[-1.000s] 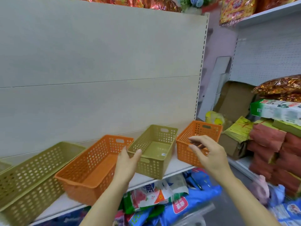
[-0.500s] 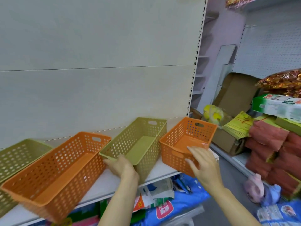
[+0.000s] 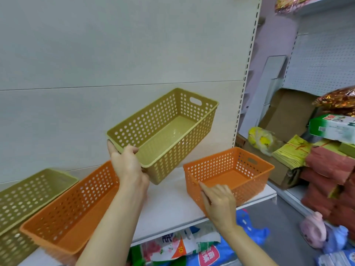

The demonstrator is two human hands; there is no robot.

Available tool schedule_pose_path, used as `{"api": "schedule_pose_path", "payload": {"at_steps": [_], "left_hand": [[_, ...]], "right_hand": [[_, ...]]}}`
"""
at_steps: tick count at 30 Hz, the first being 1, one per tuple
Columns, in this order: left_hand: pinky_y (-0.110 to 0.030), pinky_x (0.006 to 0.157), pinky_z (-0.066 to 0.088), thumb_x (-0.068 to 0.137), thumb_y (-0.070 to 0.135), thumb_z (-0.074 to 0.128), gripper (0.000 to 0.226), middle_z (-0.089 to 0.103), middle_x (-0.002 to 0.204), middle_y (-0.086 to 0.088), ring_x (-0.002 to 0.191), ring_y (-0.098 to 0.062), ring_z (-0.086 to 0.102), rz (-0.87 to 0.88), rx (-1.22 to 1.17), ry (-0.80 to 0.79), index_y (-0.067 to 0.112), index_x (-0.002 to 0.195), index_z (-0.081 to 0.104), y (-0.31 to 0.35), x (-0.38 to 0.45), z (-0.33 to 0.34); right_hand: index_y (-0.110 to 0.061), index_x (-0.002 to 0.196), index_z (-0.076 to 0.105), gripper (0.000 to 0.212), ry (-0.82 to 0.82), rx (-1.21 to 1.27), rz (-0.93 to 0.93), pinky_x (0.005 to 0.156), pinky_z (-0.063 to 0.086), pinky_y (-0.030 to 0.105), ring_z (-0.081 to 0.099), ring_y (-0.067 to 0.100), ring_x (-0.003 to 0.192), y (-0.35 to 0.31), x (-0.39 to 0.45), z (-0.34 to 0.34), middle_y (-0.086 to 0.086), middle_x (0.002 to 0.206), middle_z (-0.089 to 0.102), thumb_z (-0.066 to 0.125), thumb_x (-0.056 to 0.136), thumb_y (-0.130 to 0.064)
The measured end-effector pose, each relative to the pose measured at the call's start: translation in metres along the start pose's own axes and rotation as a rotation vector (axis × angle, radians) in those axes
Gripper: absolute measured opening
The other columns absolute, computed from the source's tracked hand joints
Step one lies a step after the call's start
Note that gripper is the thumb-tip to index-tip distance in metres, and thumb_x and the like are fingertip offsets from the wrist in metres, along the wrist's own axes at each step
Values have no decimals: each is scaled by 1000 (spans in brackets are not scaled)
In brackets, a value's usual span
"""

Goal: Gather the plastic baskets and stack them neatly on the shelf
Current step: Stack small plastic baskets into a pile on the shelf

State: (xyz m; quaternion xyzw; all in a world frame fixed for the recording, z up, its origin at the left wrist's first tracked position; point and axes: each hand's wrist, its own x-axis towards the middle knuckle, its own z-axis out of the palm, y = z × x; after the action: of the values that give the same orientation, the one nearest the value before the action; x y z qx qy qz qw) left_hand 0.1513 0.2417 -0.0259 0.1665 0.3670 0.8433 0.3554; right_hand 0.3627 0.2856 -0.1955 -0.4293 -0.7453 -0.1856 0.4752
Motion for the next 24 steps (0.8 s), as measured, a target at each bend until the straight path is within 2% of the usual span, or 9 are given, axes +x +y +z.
{"api": "schedule_pose_path", "payload": {"at_steps": [5,9,12,15,16,19,20,23,24], "left_hand": [[-25,60,56,85,-16,38,74,66,102,4,79,-14,63,-29,73,-56,26,144,51,25,26,-24],[-31,65,57,86,-16,37,69,67,101,2,80,-16,64,-82,121,-102,23,139,57,33,38,-35],[-33,67,58,86,-16,38,68,69,108,-2,84,-19,66,-111,152,-131,23,137,59,31,43,-36],[-34,68,60,87,-16,39,70,71,115,-3,86,-18,68,-141,168,-160,24,143,56,30,44,-31],[-32,65,60,88,-16,39,71,71,113,-2,84,-17,68,-147,176,-171,24,144,56,28,42,-28],[-30,62,60,88,-17,38,71,70,108,-1,82,-17,66,-163,192,-206,23,143,56,20,35,-18],[-30,63,60,87,-17,38,72,71,111,-3,84,-18,67,-176,192,-214,23,144,55,15,33,-13],[-41,78,61,88,-17,38,74,70,126,-11,95,-26,67,-226,190,-237,24,147,53,-4,20,4],[-39,74,61,88,-17,37,72,70,124,-12,93,-26,67,-236,205,-250,23,146,54,-10,15,11]], "right_hand": [[-10,97,76,27,-54,-31,37,61,29,31,54,20,62,-66,11,28,-3,62,62,71,72,-2],[-15,95,76,28,-108,-76,125,63,28,29,56,18,60,-105,18,37,-6,59,62,75,68,-5],[-17,99,75,32,-172,-27,164,65,36,29,59,17,66,-119,21,37,-9,66,67,83,68,-19],[-17,102,74,22,-56,124,269,66,48,26,64,15,74,-105,27,16,-5,82,72,71,81,-24],[-16,108,73,23,23,218,377,71,49,23,64,11,81,-96,34,3,-4,91,73,64,88,-25],[-16,123,64,30,255,483,747,87,39,8,57,1,105,-48,67,-40,-8,118,65,51,99,-27],[-18,128,60,33,304,553,832,92,38,9,54,-1,110,-28,80,-49,-11,123,60,49,99,-31],[-19,138,50,51,340,871,929,104,39,27,50,7,125,27,113,-63,-12,134,54,46,97,-49],[-19,138,51,55,311,931,935,103,40,30,51,9,125,40,119,-63,-10,134,56,46,95,-52]]}}
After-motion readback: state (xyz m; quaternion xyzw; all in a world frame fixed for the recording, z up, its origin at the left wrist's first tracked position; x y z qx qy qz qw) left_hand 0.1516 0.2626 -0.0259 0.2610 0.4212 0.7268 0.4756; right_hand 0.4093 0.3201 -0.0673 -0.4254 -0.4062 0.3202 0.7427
